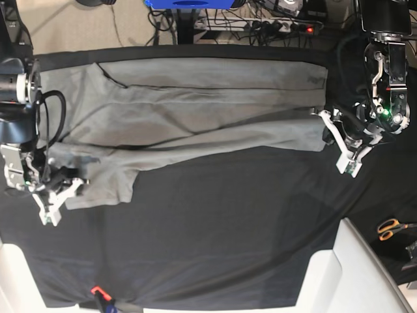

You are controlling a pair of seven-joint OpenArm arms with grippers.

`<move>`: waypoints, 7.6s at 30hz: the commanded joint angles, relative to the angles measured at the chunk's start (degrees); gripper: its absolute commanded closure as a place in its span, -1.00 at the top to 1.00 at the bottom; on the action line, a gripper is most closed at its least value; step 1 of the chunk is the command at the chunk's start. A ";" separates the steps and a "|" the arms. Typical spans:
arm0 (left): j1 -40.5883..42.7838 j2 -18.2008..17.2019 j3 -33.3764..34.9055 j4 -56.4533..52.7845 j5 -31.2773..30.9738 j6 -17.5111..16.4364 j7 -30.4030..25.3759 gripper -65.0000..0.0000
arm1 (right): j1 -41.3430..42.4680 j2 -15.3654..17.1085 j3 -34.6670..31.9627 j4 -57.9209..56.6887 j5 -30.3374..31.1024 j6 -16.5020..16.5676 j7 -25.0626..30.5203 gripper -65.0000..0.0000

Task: Fold the T-shirt properly
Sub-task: 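Fold the held edge over the shirt toward the collar with both grippers, then lower the folded edge onto the shirt near the collar with both grippers, then open both grippers and release the folded edge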

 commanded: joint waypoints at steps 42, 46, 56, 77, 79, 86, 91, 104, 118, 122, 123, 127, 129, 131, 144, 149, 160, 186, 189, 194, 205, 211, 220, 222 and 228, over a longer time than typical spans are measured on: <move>-9.68 -0.52 -0.66 1.30 -0.22 0.38 2.96 -1.00 | 3.50 2.28 -0.23 16.41 0.30 0.47 -2.03 -1.00; -9.77 -0.52 -0.66 1.48 -0.22 0.38 2.96 -1.00 | 3.50 2.28 -0.14 16.49 0.30 3.98 -1.86 -1.00; -9.24 -0.43 -0.22 4.12 -0.22 0.38 3.05 -1.00 | 0.51 2.28 0.12 25.37 0.21 4.07 -7.31 -1.00; -2.56 -0.69 2.24 5.08 -0.22 0.29 2.70 -1.00 | -17.95 3.77 6.72 45.42 0.30 1.87 -19.79 -1.00; -1.68 -0.69 2.59 6.14 -0.22 0.29 2.70 -1.00 | -19.53 4.39 7.42 46.82 0.30 1.87 -20.76 -1.00; -1.07 -0.61 2.68 7.81 -0.22 0.38 2.70 -1.00 | -25.07 4.39 10.94 51.22 0.30 1.87 -23.48 -1.00; -0.89 -0.78 2.77 7.90 -0.22 0.38 2.70 -1.00 | -29.12 3.42 13.05 55.97 0.30 1.87 -25.50 -1.00; 2.10 -0.96 2.77 8.69 1.81 0.03 2.52 -1.00 | -38.26 -0.27 15.42 65.37 0.30 1.87 -27.35 -1.00; 4.91 -0.69 8.40 8.77 10.07 0.03 -3.01 -1.00 | -44.94 -4.49 19.20 71.35 0.30 1.87 -27.35 -1.00; 4.91 -0.96 8.66 8.77 10.33 0.03 -3.01 -1.00 | -45.91 -4.58 19.55 72.41 0.30 1.87 -27.35 -1.00; 4.91 -0.96 8.75 8.77 10.33 0.03 -3.01 -1.00 | -46.00 -4.58 19.64 72.41 0.30 1.87 -27.35 -1.00; 6.05 -0.96 8.31 8.86 10.33 0.03 -3.10 -1.00 | -47.23 -4.58 19.82 73.28 0.30 1.87 -27.35 -1.00; 6.23 -0.96 8.31 8.86 10.33 -0.06 -3.10 -1.00 | -47.84 -4.58 19.82 73.37 0.30 1.87 -27.35 -1.00; 6.32 -0.96 8.31 8.86 10.33 -0.06 -3.10 -1.00 | -48.28 -4.67 19.73 73.37 0.30 1.87 -27.35 -1.00; 6.41 -1.75 8.31 8.86 10.42 -0.06 -3.10 -1.00 | -51.89 -7.04 19.82 75.66 0.30 1.87 -27.26 -1.00; 6.41 -1.84 8.75 8.86 10.42 -0.06 -3.10 -1.00 | -52.85 -7.57 19.82 75.75 0.30 1.87 -27.09 -1.00; 7.46 -1.92 8.40 8.86 10.42 -0.06 -3.10 -1.00 | -53.20 -8.54 19.73 76.27 0.30 1.87 -26.91 -1.00; 9.48 -2.89 8.75 8.77 10.42 0.03 -3.19 -1.00 | -53.82 -8.10 19.90 72.32 0.21 1.87 -24.54 -1.00; 9.57 -2.89 8.84 8.77 10.42 0.03 -3.19 -1.00 | -54.08 -8.10 19.90 72.32 0.21 1.87 -24.54 -1.00; 9.66 -2.89 8.84 8.77 10.42 0.03 -3.10 -1.00 | -54.08 -8.19 19.90 72.32 0.21 1.87 -24.80 -0.97; 10.54 -2.89 8.13 9.57 10.42 0.20 -2.93 -0.90 | -53.91 -10.47 28.43 73.02 0.21 1.87 -26.82 -0.17; 11.33 -2.45 2.77 14.14 10.33 0.29 -2.66 0.43 | -54.00 -10.65 32.39 76.01 0.30 1.87 -26.38 -0.17; 10.98 3.44 -17.19 20.73 0.75 -4.81 0.50 1.00 | -53.73 -12.85 34.94 77.68 0.56 1.87 -23.13 -0.18; 10.89 4.85 -22.81 17.30 -6.02 -8.68 2.96 1.00 | -53.91 -14.16 36.52 77.59 0.56 2.05 -20.58 -0.18; 10.45 4.76 -31.69 -7.84 -20.26 -19.18 2.79 1.00 | -54.17 -14.69 37.05 77.24 0.38 2.14 -18.82 -0.18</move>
